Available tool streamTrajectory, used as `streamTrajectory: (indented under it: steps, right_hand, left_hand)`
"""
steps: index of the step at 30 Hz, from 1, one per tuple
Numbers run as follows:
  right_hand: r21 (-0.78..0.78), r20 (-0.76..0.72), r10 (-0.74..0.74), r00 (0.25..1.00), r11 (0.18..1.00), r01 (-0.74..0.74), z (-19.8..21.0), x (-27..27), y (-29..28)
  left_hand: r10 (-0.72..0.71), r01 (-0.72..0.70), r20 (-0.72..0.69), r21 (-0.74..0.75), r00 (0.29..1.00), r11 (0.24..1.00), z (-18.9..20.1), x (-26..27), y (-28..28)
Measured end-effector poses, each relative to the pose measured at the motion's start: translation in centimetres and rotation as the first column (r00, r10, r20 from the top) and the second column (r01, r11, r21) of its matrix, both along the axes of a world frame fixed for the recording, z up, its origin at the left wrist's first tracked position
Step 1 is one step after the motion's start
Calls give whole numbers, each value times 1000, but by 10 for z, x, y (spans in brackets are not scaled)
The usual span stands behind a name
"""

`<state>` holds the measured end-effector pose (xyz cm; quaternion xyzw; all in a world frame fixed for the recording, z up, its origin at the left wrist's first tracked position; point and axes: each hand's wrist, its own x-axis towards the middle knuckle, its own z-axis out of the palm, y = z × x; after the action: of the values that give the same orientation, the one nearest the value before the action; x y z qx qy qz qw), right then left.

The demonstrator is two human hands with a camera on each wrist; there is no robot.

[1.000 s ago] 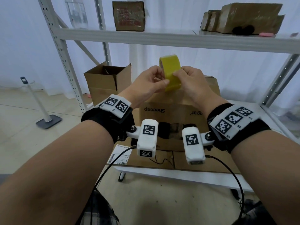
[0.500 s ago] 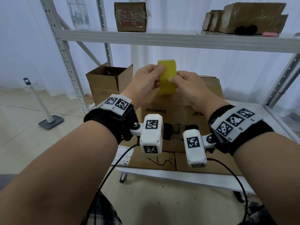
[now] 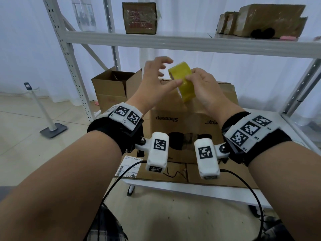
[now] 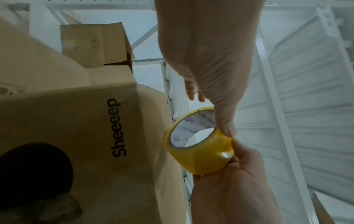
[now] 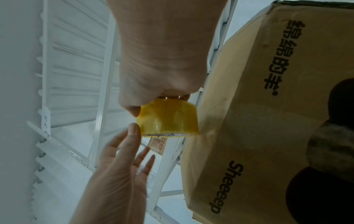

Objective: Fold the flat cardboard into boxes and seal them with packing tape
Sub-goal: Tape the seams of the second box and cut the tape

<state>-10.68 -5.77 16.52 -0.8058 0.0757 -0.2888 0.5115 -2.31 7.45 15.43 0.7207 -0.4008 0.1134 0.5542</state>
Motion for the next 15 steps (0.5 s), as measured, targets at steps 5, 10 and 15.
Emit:
streamTrajectory:
  steps: [5,10,15]
  right_hand:
    - [-158,11,10,1000,987,-8,-2,-1,-4]
    - [-264,27,11,1000,965,-3,-2,0,-5]
    - [-317,-10,39,999,948,-40,-2,-1,-9]
  left_hand:
    - [14,-14,109,4,994,1000,6,-2,1]
    - [71,-89,196,87,978,992,5,2,-2]
    - [79,-130,236,206,968,970,2,6,-3]
